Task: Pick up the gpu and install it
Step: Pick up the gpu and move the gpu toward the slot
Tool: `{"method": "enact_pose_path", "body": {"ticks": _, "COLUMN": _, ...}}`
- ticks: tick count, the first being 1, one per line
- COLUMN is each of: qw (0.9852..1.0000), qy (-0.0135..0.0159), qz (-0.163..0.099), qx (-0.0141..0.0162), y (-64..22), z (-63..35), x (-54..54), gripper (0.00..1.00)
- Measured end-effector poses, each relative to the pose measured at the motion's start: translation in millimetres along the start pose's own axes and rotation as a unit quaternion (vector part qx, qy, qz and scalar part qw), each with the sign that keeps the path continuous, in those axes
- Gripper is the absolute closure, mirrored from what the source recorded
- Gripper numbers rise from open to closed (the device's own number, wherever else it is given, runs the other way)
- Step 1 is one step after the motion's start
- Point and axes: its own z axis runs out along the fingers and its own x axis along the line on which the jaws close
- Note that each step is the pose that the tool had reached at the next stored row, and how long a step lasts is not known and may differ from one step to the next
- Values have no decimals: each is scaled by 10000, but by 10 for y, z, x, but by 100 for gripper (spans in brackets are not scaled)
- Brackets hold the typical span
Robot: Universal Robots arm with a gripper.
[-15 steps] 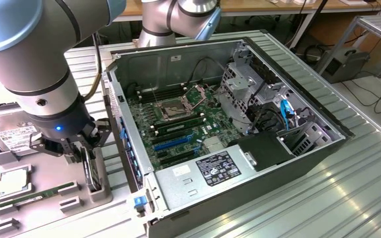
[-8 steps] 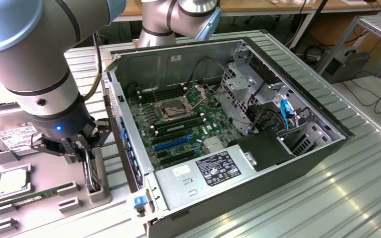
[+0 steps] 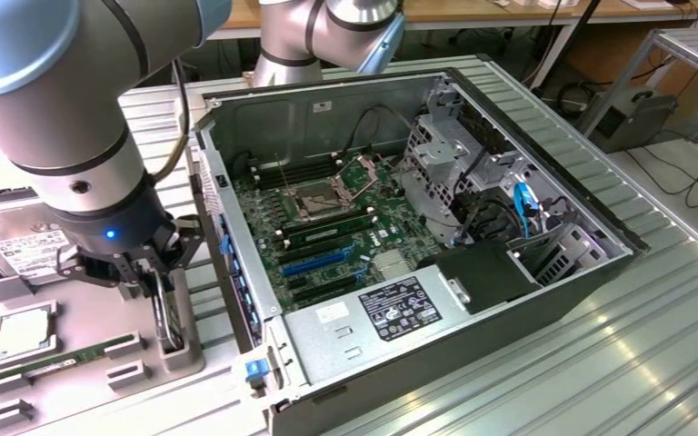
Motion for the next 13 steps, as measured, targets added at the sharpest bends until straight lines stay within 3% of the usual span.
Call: {"method": "enact_pose_path", "body": {"ticks": 13, "qw": 9999, "qy": 14, "qz": -105, "qx": -7, "y": 2, "z": -27, "x": -23, "gripper": 74}}
